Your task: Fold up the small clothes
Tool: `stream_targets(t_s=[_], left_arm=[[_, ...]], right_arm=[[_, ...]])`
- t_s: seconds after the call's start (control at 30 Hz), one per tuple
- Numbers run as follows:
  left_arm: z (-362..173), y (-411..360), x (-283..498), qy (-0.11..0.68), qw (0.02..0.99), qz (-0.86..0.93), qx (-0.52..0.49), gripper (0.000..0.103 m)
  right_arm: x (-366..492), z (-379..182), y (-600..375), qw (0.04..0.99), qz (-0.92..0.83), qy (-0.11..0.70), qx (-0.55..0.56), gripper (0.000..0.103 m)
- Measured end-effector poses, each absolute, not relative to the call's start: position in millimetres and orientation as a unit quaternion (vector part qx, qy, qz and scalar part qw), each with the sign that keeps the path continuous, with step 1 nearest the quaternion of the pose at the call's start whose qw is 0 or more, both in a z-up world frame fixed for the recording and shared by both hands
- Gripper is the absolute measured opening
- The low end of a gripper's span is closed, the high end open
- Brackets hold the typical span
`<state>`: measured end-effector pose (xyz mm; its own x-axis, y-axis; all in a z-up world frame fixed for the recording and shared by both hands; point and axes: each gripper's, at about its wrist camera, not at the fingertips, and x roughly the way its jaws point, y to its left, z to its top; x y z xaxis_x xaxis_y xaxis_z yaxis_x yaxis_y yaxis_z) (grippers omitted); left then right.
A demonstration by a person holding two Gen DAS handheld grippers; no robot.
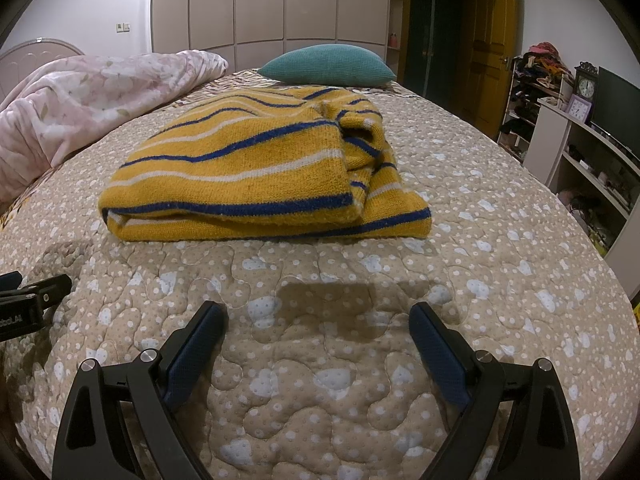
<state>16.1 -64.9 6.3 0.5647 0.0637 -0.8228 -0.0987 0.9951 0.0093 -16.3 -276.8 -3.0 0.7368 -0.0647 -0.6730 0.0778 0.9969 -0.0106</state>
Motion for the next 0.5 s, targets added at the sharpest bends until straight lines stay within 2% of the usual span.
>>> stream_targets(t_s=[0.5], left_arm=[[7.2,-63.1,17.2,0.490,0.871,0.039,-0.027,0.103]], right_arm=[[-16.3,-3.2,-277.1,0.932,-0.038,0.360,0.009,0.096]])
